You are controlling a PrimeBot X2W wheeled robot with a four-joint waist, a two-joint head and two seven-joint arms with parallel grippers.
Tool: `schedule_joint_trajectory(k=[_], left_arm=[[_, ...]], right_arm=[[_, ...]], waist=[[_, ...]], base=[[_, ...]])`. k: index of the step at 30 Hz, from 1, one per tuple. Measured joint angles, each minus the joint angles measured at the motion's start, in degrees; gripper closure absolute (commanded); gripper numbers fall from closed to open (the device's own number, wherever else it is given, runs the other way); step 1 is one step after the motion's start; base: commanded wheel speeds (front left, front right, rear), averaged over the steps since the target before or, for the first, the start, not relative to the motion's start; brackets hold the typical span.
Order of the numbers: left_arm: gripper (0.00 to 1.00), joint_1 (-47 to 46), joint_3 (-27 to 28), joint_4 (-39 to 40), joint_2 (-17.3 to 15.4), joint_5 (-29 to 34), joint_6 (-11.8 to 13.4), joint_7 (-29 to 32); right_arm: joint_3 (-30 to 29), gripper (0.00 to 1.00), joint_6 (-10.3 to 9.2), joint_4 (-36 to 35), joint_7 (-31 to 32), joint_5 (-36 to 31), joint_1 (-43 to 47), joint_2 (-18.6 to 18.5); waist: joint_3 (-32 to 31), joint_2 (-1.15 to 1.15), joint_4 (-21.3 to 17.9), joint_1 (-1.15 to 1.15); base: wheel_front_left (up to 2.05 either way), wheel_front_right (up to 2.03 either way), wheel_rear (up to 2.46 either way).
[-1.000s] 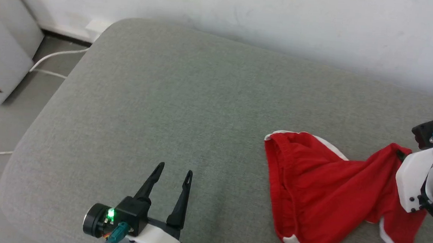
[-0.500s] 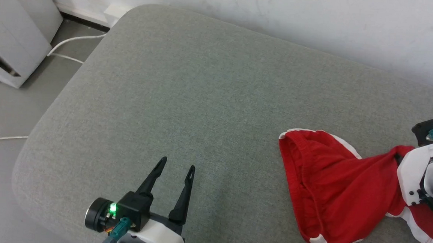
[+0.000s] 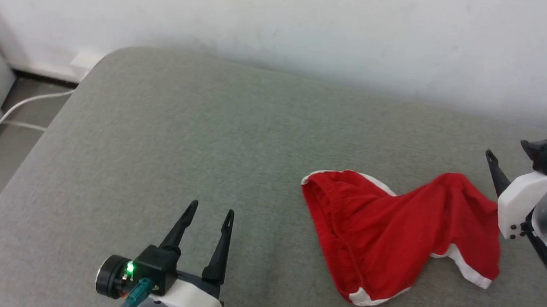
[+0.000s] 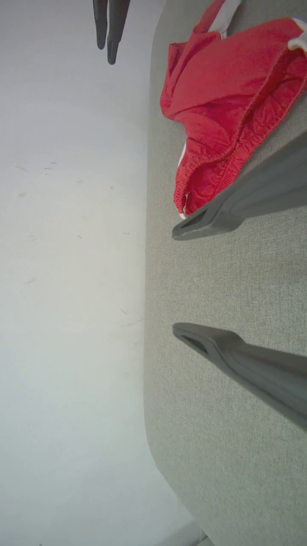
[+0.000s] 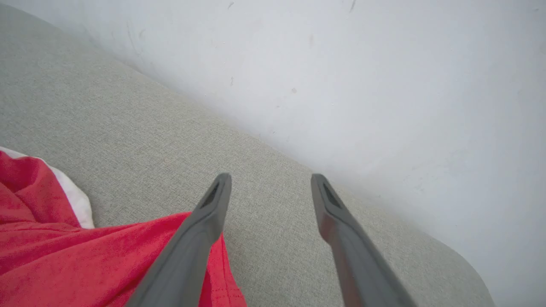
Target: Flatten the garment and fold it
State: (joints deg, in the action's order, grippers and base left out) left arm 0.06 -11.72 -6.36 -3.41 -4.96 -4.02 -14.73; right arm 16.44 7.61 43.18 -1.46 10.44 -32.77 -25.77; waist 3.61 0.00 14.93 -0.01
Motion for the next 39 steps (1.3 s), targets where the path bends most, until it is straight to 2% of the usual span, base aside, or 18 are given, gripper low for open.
schedule_joint_trajectory(k=[6, 13, 16, 18, 21, 26, 31, 33, 39], left_arm=[[0.0, 1.24, 0.73, 1.47, 0.08, -1.16, -0.19, 0.0], [0.0, 2.24, -0.51, 1.69, 0.16, -1.65, -1.62, 0.0], [0.0, 2.29, -2.71, 1.11, 0.0, -2.64, -2.52, 0.0], [0.0, 2.26, -5.16, 0.49, -0.64, -3.59, -2.76, 0.04], [0.0, 1.47, -9.65, 0.2, -2.72, -5.44, -3.04, 3.57], [0.0, -3.64, -22.16, 1.08, -8.96, -10.14, -3.09, 18.39], [0.0, -7.88, -27.28, 2.16, -12.12, -14.68, -3.09, 30.27], [0.0, -9.14, -28.38, 2.08, -12.57, -15.3, -3.09, 32.55], [0.0, -11.47, -28.49, -0.02, -11.82, -16.24, -3.08, 33.37]], right_arm=[[-7.21, 0.0, 0.0, -10.31, -7.26, 0.48, 8.52, 4.44], [-18.4, 0.0, 0.0, -25.79, -11.4, -1.36, 23.4, 13.86], [-22.51, 0.0, 0.0, -31.47, -11.69, -3.11, 29.28, 18.89], [-24.04, 0.0, 0.0, -34.21, -11.2, -4.03, 32.23, 20.85], [-24.29, 0.0, 0.0, -36.91, -9.88, -5.3, 34.38, 21.82], [-26.33, 0.0, 0.0, -39.2, -8.05, -5.88, 34.6, 22.28], [-26.85, 0.0, 0.0, -40.19, -7.16, -6.13, 34.56, 22.5], [-26.66, 0.0, 0.0, -40.24, -7.16, -6.13, 34.55, 22.54], [-26.06, 0.0, 0.0, -39.43, -7.36, -5.76, 34.47, 22.64]], waist=[[-2.2, 0.0, -4.16, -0.01], [-3.6, 0.0, -8.74, 0.0], [-3.71, 0.0, -10.34, 0.0], [-3.57, 0.0, -11.26, 0.0], [-2.95, 0.0, -12.55, 0.0], [-1.0, 0.0, -14.0, 0.01], [0.76, 0.0, -15.53, 0.01], [1.5, 0.0, -16.11, 0.01], [3.77, 0.0, -17.76, 0.01]], base=[[0.0, 0.0, 0.0], [0.0, 0.0, 0.0], [0.0, 0.0, 0.0], [0.0, 0.0, 0.0], [0.0, 0.0, 0.0], [0.0, 0.0, 0.0], [0.0, 0.0, 0.0], [0.0, 0.0, 0.0], [0.0, 0.0, 0.0]])
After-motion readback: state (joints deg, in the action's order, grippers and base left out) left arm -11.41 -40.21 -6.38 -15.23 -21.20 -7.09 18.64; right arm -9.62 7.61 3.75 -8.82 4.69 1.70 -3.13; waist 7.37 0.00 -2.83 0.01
